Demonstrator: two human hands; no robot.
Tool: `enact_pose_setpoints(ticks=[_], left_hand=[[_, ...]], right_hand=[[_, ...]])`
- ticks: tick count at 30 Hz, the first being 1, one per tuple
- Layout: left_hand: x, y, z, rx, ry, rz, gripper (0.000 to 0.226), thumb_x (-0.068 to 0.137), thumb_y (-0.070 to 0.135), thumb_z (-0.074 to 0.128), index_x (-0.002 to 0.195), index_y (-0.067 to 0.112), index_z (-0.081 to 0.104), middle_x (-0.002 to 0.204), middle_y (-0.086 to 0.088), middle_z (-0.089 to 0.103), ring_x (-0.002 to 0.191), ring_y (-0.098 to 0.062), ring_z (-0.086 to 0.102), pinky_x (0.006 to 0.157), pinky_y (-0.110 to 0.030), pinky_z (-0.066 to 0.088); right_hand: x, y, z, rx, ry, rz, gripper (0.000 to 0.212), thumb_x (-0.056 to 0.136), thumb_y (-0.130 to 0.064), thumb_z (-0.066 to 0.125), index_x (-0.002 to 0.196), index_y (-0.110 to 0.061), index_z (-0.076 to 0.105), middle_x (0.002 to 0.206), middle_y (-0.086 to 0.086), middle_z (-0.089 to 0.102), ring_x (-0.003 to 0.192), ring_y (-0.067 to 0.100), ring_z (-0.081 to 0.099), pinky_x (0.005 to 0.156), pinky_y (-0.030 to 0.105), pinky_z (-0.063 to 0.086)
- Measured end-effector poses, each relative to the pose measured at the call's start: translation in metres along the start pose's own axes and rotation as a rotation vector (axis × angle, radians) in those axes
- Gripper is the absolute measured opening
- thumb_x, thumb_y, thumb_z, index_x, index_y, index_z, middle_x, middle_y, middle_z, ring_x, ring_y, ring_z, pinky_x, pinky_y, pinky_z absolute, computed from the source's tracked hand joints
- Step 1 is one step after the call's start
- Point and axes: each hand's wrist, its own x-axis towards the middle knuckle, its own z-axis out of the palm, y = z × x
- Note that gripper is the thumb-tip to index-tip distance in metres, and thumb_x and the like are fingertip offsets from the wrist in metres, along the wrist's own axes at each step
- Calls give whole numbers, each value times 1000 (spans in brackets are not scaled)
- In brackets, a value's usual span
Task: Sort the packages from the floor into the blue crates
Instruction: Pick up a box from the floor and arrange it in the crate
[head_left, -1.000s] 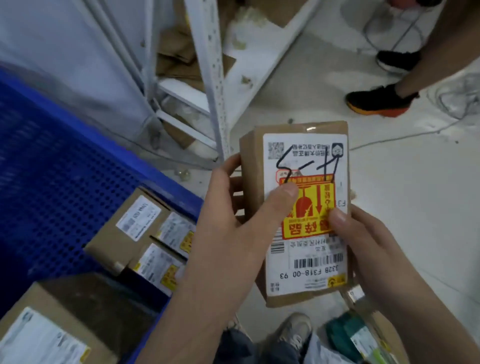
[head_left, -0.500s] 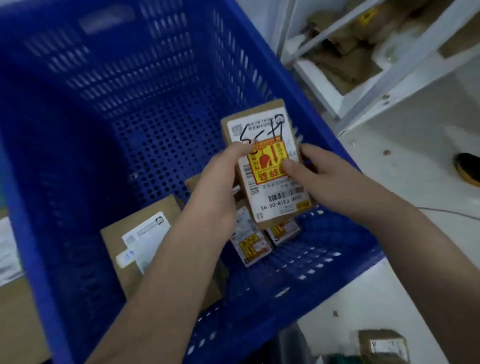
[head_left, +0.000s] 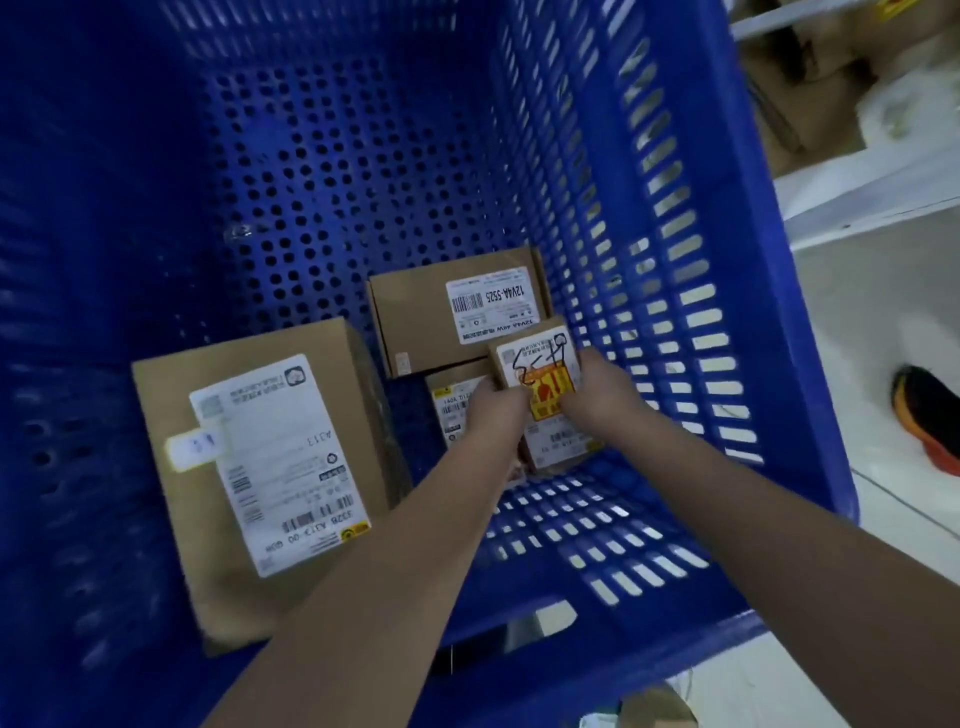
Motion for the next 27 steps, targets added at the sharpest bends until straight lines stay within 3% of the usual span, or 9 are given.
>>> enact_pose_setpoints(ticks=[6,9,11,13,15,18,23,25,27], left_hand=[[3,-7,7,116,35,99,46,87,14,63,131,8,50,120,-14,64,100,-28,64,85,-40,54],[0,-13,11,148,37,74,45,89,18,62,130,6,49,120,-17,64,101,-33,65,86,-45,54],[-1,-16,13,172,33,67,43,90,21,61,128,7,48,118,-17,64,96,-32,66,78,-41,57],[-2,-15,13,192,13,50,36,90,25,61,122,16,48,108,-15,66,76,-26,66,60,-33,57],[-2,-13,13,233,1,33,22,90,27,61,105,22,45,88,-12,66,60,-22,61,60,-35,55],[0,-10,10,282,-7,20,20,89,28,62,81,17,47,75,-12,61,55,-24,57,59,-36,53],[-6,-4,9,340,2,38,30,90,17,61,117,6,56,78,-11,62,61,-18,58,58,-30,54],[-14,-2,8,453,25,98,16,93,7,53,106,1,59,87,-14,61,62,-12,53,47,-20,45],[-27,-1,7,469,75,189,15,94,8,49,80,7,54,85,-9,56,64,-16,51,49,-21,42]], right_hand=[[8,-1,-7,-274,-22,49,28,85,-6,59,113,-5,55,113,12,60,100,26,59,68,30,44],[4,3,-4,-454,1,17,32,87,-4,59,118,-4,55,118,12,59,107,27,58,73,32,45],[3,3,-3,-576,27,-25,33,89,-2,54,122,-3,53,123,13,57,113,28,56,80,33,47],[2,2,-1,-658,33,-71,36,89,0,51,126,0,48,124,15,55,115,31,55,84,37,49],[1,3,5,-648,23,-73,43,88,-1,52,129,3,38,123,17,55,113,34,56,82,41,50],[2,5,10,-554,-17,-44,50,88,-5,53,132,3,30,124,20,55,114,35,54,78,41,49],[-19,-6,-13,-548,-213,-4,49,93,-11,49,138,-3,35,140,16,44,125,33,45,91,44,44],[-43,-13,-26,-569,-108,-132,36,95,-17,45,130,-7,46,130,11,51,117,29,50,78,37,42],[-76,-11,-45,-340,51,-309,18,97,-19,41,110,-16,53,105,2,57,95,21,56,65,25,37]])
